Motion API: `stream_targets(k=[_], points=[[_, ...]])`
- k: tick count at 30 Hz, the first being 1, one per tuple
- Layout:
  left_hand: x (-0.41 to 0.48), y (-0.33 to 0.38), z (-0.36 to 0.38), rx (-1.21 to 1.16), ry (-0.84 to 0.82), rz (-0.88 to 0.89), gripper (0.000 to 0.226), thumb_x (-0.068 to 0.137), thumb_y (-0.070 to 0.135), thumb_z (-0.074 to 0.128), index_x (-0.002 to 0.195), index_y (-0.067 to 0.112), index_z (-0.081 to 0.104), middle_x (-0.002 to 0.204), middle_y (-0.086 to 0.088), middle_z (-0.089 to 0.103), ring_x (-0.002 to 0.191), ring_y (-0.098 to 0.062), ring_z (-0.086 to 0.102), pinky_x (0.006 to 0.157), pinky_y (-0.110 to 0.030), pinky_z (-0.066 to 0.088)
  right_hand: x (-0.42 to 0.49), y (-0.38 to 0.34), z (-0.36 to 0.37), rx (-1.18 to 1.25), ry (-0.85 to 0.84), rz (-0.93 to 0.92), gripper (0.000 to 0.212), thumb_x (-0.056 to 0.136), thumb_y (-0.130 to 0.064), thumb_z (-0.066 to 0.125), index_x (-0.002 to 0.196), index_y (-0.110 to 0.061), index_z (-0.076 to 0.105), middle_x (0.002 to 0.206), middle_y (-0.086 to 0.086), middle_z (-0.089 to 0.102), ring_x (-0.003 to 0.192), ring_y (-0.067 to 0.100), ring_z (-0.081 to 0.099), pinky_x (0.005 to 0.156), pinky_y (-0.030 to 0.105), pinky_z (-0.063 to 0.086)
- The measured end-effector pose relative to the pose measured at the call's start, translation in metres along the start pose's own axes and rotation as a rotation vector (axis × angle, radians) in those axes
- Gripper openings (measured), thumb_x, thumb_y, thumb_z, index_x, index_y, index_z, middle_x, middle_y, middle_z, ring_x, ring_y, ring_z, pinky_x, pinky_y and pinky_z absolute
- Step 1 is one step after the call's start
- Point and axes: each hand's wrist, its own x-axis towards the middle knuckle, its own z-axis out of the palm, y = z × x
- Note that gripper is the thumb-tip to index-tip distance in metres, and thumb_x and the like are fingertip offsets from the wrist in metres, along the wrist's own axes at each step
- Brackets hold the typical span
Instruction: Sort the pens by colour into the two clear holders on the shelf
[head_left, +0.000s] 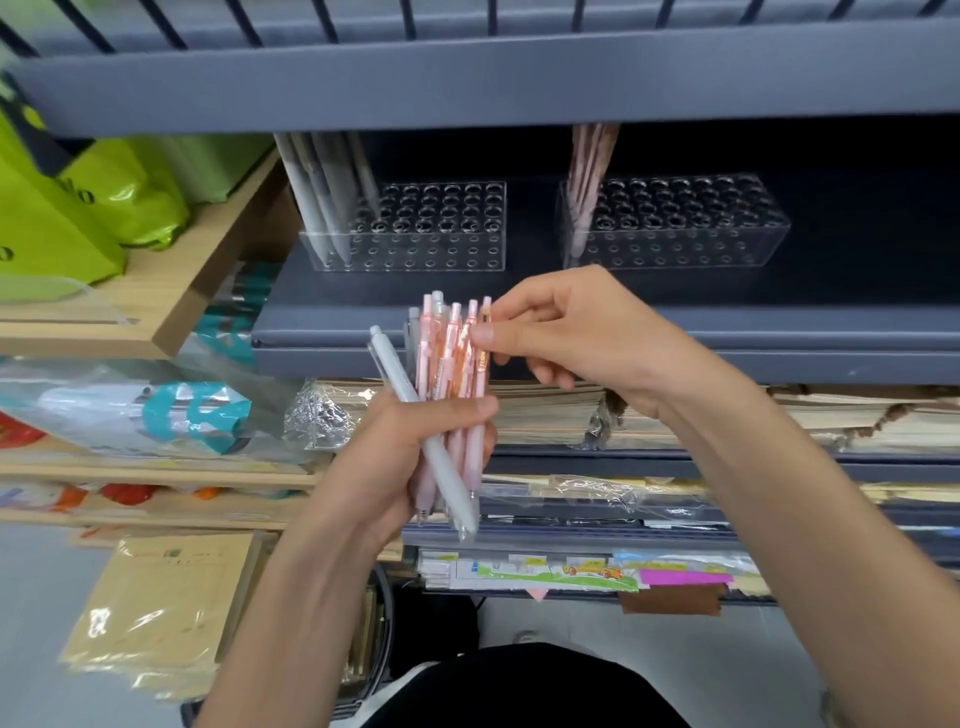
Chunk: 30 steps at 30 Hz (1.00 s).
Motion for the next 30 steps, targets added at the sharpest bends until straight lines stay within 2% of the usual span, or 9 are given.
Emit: stream_targets(k=[5, 11, 15, 17, 20, 23, 26, 28, 30], points=[[0.006, -0.005, 0.012, -0.083, -0.024, 0.001, 0.016, 0.067, 0.017, 0.079, 0.079, 0.009, 0.072, 0.074, -0.010, 0.059, 0.055, -0.019, 0.055, 0.051, -0.027, 0.048, -0.004, 0.007, -0.011, 0.196, 0.004, 0.045, 0.021, 0.085, -0.020, 0.075, 0.097, -0.003, 0.074, 0.088, 0.014, 0.074, 0.064, 0.016, 0.064, 0.057, 0.025, 0.055], [0.012, -0.007, 0.027, -0.198, 0.013, 0.041, 0.002, 0.070, 0.013, 0.073, 0.070, 0.011, 0.075, 0.074, -0.009, 0.058, 0.055, -0.019, 0.054, 0.050, -0.029, 0.048, -0.010, 0.018, -0.024, 0.402, 0.099, -0.023, 0.019, 0.090, -0.014, 0.068, 0.101, 0.002, 0.071, 0.088, 0.015, 0.073, 0.068, 0.018, 0.066, 0.062, 0.022, 0.056], [0.013, -0.009, 0.031, -0.180, 0.031, 0.043, 0.004, 0.069, 0.010, 0.068, 0.068, 0.011, 0.072, 0.069, -0.007, 0.053, 0.053, -0.017, 0.051, 0.050, -0.027, 0.046, -0.018, 0.021, -0.042, 0.614, 0.278, -0.165, 0.006, 0.091, -0.006, 0.062, 0.093, -0.004, 0.067, 0.079, 0.010, 0.071, 0.063, 0.017, 0.064, 0.059, 0.024, 0.055], [0.013, -0.010, 0.033, -0.168, 0.033, 0.049, 0.009, 0.068, 0.008, 0.067, 0.077, 0.008, 0.068, 0.072, -0.007, 0.055, 0.053, -0.017, 0.051, 0.050, -0.027, 0.046, -0.021, 0.021, -0.057, 0.674, 0.420, -0.252, 0.008, 0.089, -0.004, 0.061, 0.087, -0.008, 0.068, 0.075, 0.006, 0.072, 0.063, 0.018, 0.066, 0.061, 0.027, 0.056], [0.013, -0.010, 0.035, -0.154, 0.057, 0.051, 0.025, 0.067, 0.006, 0.066, 0.091, 0.004, 0.057, 0.073, -0.006, 0.056, 0.052, -0.016, 0.051, 0.049, -0.026, 0.047, -0.020, 0.017, -0.078, 0.657, 0.650, -0.376, 0.010, 0.093, -0.001, 0.057, 0.087, -0.009, 0.062, 0.074, 0.002, 0.071, 0.065, 0.020, 0.067, 0.066, 0.032, 0.057], [0.012, -0.011, 0.038, -0.161, 0.067, 0.049, 0.023, 0.067, 0.006, 0.066, 0.087, 0.004, 0.054, 0.073, -0.006, 0.055, 0.052, -0.016, 0.051, 0.048, -0.026, 0.046, -0.014, 0.014, -0.094, 0.617, 0.889, -0.500, 0.017, 0.093, 0.006, 0.045, 0.091, -0.008, 0.054, 0.079, 0.008, 0.066, 0.065, 0.023, 0.066, 0.066, 0.034, 0.055], [0.011, -0.011, 0.039, -0.167, 0.079, 0.045, 0.020, 0.068, 0.006, 0.067, 0.084, 0.006, 0.055, 0.073, -0.006, 0.055, 0.052, -0.015, 0.050, 0.048, -0.026, 0.046, 0.000, 0.009, -0.102, 0.585, 0.936, -0.581, 0.015, 0.086, 0.003, 0.043, 0.096, -0.007, 0.047, 0.081, 0.010, 0.060, 0.069, 0.025, 0.064, 0.068, 0.036, 0.054], [0.011, -0.011, 0.039, -0.164, 0.082, 0.045, 0.019, 0.068, 0.007, 0.068, 0.083, 0.007, 0.056, 0.073, -0.006, 0.054, 0.052, -0.016, 0.050, 0.049, -0.026, 0.046, 0.014, 0.009, -0.106, 0.605, 0.913, -0.554, 0.019, 0.075, -0.003, 0.045, 0.092, -0.008, 0.050, 0.076, 0.007, 0.063, 0.070, 0.026, 0.063, 0.067, 0.037, 0.052], [0.010, -0.011, 0.039, -0.151, 0.083, 0.048, 0.020, 0.067, 0.008, 0.069, 0.084, 0.007, 0.057, 0.072, -0.006, 0.053, 0.052, -0.016, 0.050, 0.049, -0.026, 0.046, 0.027, 0.010, -0.110, 0.449, 0.931, -0.498, 0.023, 0.073, 0.002, 0.043, 0.087, -0.008, 0.058, 0.072, 0.003, 0.067, 0.070, 0.025, 0.066, 0.069, 0.036, 0.054]])
